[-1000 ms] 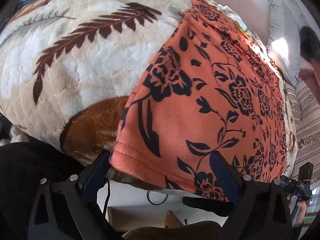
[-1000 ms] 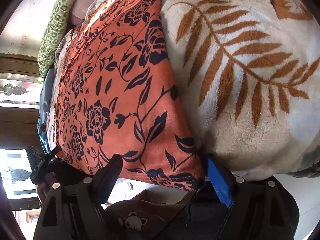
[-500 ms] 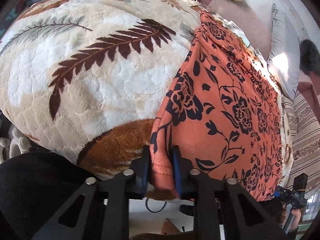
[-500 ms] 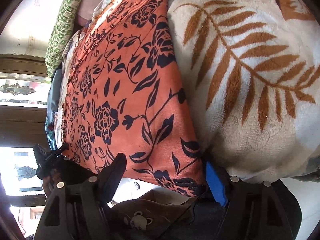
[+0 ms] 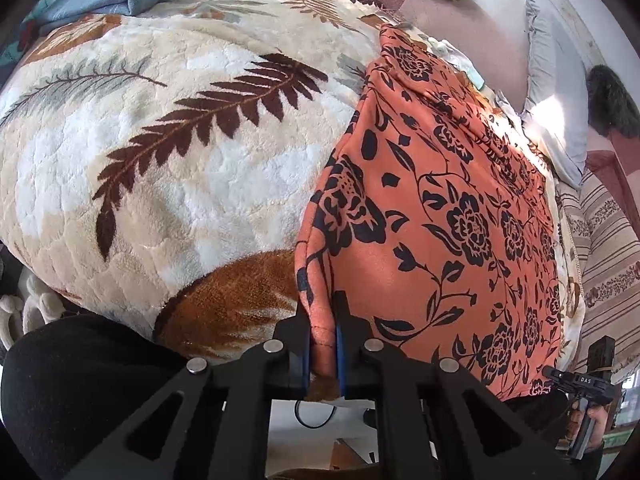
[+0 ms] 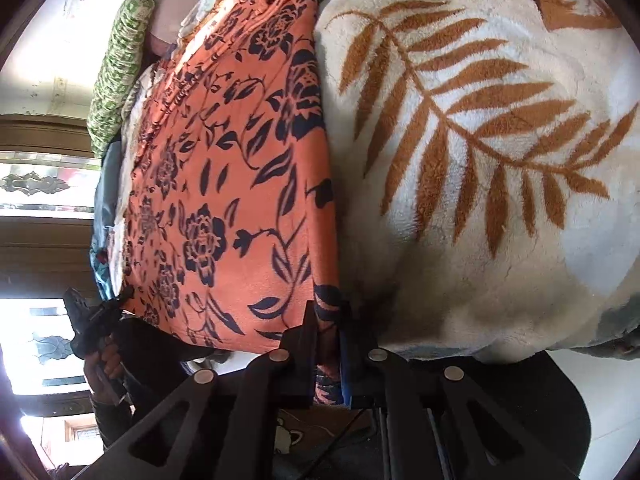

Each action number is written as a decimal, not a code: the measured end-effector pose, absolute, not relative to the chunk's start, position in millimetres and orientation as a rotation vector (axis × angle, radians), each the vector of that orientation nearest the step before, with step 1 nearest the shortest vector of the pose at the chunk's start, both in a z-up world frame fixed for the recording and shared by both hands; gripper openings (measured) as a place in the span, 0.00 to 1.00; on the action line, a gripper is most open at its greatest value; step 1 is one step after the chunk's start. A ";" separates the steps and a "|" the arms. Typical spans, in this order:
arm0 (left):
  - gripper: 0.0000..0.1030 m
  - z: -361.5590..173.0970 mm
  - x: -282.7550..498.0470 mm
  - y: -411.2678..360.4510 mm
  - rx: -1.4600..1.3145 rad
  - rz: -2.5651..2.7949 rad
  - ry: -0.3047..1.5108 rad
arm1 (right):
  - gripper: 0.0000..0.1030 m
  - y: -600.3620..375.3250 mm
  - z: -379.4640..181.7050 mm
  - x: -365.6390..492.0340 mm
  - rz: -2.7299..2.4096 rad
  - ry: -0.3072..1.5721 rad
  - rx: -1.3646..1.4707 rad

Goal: Fold small clothes

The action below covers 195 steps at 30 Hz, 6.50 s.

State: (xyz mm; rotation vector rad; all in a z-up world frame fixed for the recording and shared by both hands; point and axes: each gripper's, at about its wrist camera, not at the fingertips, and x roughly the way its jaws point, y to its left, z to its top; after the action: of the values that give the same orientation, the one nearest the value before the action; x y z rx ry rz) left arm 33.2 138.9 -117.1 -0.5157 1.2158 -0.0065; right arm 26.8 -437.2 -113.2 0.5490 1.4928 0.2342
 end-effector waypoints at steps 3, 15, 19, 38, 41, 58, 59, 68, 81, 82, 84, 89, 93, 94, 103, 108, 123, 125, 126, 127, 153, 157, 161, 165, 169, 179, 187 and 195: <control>0.28 -124.1 35.4 136.0 -0.524 0.004 1.235 | 0.22 -435.1 -117.1 27.0 0.238 1.513 0.537; 0.07 -54.2 49.4 127.3 -0.482 -0.124 1.022 | 0.06 -437.3 -68.8 37.3 0.442 1.264 0.818; 0.07 -22.1 78.7 131.8 -0.498 -0.156 0.956 | 0.06 -445.4 -43.0 65.8 0.504 1.128 0.918; 0.63 -100.4 421.2 135.6 -0.471 0.119 1.103 | 0.73 -500.6 -112.4 372.0 0.106 1.000 1.025; 0.68 -89.6 398.2 158.3 -0.464 0.189 1.009 | 0.77 -508.9 -88.1 357.3 0.083 0.924 0.949; 0.70 -108.1 305.7 118.9 -0.366 0.024 1.080 | 0.80 -472.4 -85.2 274.2 0.130 1.007 0.873; 0.70 -109.8 305.0 120.7 -0.372 0.005 1.095 | 0.80 -470.6 -81.7 269.4 0.126 1.007 0.849; 0.12 -105.5 293.2 107.6 -0.313 -0.012 1.107 | 0.80 -454.6 -85.0 248.5 0.113 1.043 0.818; 0.80 -94.5 286.5 139.8 -0.459 0.004 1.036 | 0.81 -474.6 -83.3 270.0 0.119 1.007 0.812; 0.80 -90.6 290.9 143.1 -0.455 -0.001 1.012 | 0.81 -477.0 -88.7 275.8 0.121 1.025 0.829; 0.80 -89.8 306.7 145.6 -0.499 -0.052 0.997 | 0.81 -476.2 -99.9 288.6 0.157 1.065 0.851; 0.80 -136.9 352.4 127.7 -0.577 -0.118 1.169 | 0.82 -461.3 -124.9 308.2 0.216 1.135 0.838; 0.72 -129.9 346.4 113.9 -0.472 -0.128 1.134 | 0.83 -458.1 -123.4 309.7 0.237 1.144 0.820; 0.59 -130.7 346.8 112.3 -0.450 -0.125 1.142 | 0.83 -457.3 -123.1 310.0 0.248 1.157 0.821; 0.13 -125.5 358.9 96.0 -0.342 -0.092 1.194 | 0.20 -419.9 -119.9 326.1 0.196 1.268 0.574; 0.13 -82.2 351.3 97.6 -0.369 -0.127 1.117 | 0.16 -407.4 -82.7 326.2 0.210 1.216 0.524; 0.23 -43.5 181.1 115.3 -0.344 -0.109 1.099 | 0.20 -402.7 -31.1 187.2 0.293 1.241 0.469; 0.23 -89.0 171.1 127.3 -0.371 -0.021 1.202 | 0.31 -414.4 -80.6 169.0 0.199 1.348 0.493; 0.28 -103.8 168.5 134.8 -0.367 0.027 1.235 | 0.44 -420.0 -97.5 162.8 0.126 1.389 0.462; 0.36 -108.2 164.8 143.7 -0.396 0.044 1.225 | 0.50 -424.7 -102.2 157.0 0.094 1.381 0.456; 0.78 -108.6 146.6 48.2 -0.100 -0.005 1.097 | 0.78 -354.7 -35.4 202.8 0.117 1.128 0.370; 0.80 -107.3 146.5 48.2 -0.109 -0.014 1.103 | 0.84 -371.1 -108.5 237.9 0.020 1.276 0.396; 0.80 -108.5 147.8 49.2 -0.109 -0.019 1.106 | 0.96 -360.8 -98.7 245.3 -0.016 1.249 0.412; 0.82 -108.9 147.6 48.5 -0.103 -0.021 1.103 | 0.96 -348.6 -72.5 247.9 0.046 1.186 0.396; 0.83 -109.2 148.9 48.6 -0.108 -0.024 1.106 | 0.96 -357.9 -97.4 266.8 -0.011 1.199 0.380; 0.84 -101.3 144.9 49.6 -0.121 -0.001 1.111 | 0.99 -386.3 -37.9 208.7 0.081 1.058 0.623; 0.84 -67.0 119.2 52.5 -0.202 0.052 1.041 | 0.99 -414.2 -47.3 65.9 0.149 1.087 0.947; 0.84 -50.8 105.4 8.2 -0.112 -0.029 1.042 | 0.99 -421.0 -111.7 54.3 0.085 1.070 1.162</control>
State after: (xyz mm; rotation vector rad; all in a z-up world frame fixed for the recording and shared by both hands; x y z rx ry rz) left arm 105.4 8.2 -50.8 -0.1119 1.0416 -0.0287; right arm 54.3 -421.0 -111.7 1.1617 1.0700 0.0846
